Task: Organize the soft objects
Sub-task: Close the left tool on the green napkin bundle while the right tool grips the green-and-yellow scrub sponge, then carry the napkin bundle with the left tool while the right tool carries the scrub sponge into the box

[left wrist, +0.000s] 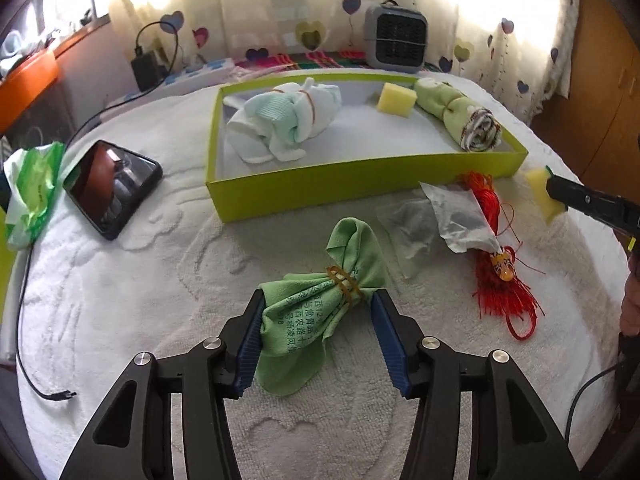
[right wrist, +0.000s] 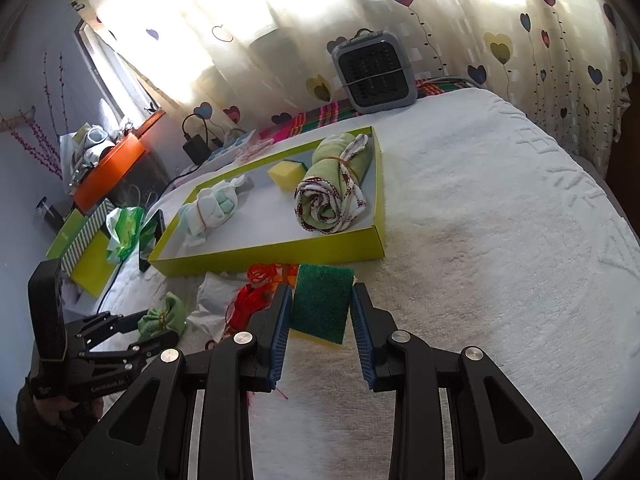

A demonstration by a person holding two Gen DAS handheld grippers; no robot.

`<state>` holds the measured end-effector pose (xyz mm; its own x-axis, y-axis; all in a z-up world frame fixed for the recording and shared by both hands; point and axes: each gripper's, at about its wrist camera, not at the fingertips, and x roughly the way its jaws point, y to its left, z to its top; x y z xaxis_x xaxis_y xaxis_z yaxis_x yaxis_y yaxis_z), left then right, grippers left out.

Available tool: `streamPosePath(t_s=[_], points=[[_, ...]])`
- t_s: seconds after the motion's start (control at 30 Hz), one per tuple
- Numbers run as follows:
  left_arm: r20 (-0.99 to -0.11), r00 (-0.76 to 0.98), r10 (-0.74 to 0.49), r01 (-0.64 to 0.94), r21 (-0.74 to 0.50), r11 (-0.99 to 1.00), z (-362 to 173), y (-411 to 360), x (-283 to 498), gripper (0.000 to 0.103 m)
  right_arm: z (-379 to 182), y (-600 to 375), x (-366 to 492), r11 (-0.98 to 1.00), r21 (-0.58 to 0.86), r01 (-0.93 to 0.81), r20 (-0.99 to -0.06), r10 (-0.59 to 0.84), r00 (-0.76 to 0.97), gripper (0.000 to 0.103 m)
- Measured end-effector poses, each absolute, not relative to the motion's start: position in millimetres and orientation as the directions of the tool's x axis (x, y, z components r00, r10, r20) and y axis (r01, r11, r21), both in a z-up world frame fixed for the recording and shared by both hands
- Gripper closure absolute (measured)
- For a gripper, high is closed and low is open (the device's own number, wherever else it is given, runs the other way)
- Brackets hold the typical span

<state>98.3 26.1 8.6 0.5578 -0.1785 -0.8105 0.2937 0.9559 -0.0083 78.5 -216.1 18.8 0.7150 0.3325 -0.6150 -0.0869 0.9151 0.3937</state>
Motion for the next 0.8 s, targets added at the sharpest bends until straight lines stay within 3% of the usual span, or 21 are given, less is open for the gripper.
streamPosePath(t_s=[0.07, 0.23, 0.5, 0.8], points=[[-0.804, 0.573, -0.161, 0.272, 0.001, 0.962, 7.9, 27.8, 99.3, 0.065, 18.1, -215.3, 78.6, 0.915, 0.394, -0.089, -0.616, 0.335, 0.712, 0.072], [-0.8, 0.577, -0.164, 0.261, -0.009, 0.965, 7.9, 29.9, 102.0, 0.067, 16.9, -213.9, 79.5, 0.914, 0.394, -0.092, -0.617, 0.338, 0.71, 0.072], [-0.786, 0.585, -0.201, 0.237, -0.072, 0.969, 9.7, 37.6, 95.0, 0.083, 14.3, -211.8, 79.6, 0.915, 0.394, -0.094, -0.622, 0.34, 0.706, 0.072], [-0.772, 0.592, -0.232, 0.247, -0.1, 0.964, 13.5, 32.5, 88.5, 0.086, 13.8, -211.2, 79.0, 0.914, 0.394, -0.093, -0.621, 0.339, 0.707, 0.072]])
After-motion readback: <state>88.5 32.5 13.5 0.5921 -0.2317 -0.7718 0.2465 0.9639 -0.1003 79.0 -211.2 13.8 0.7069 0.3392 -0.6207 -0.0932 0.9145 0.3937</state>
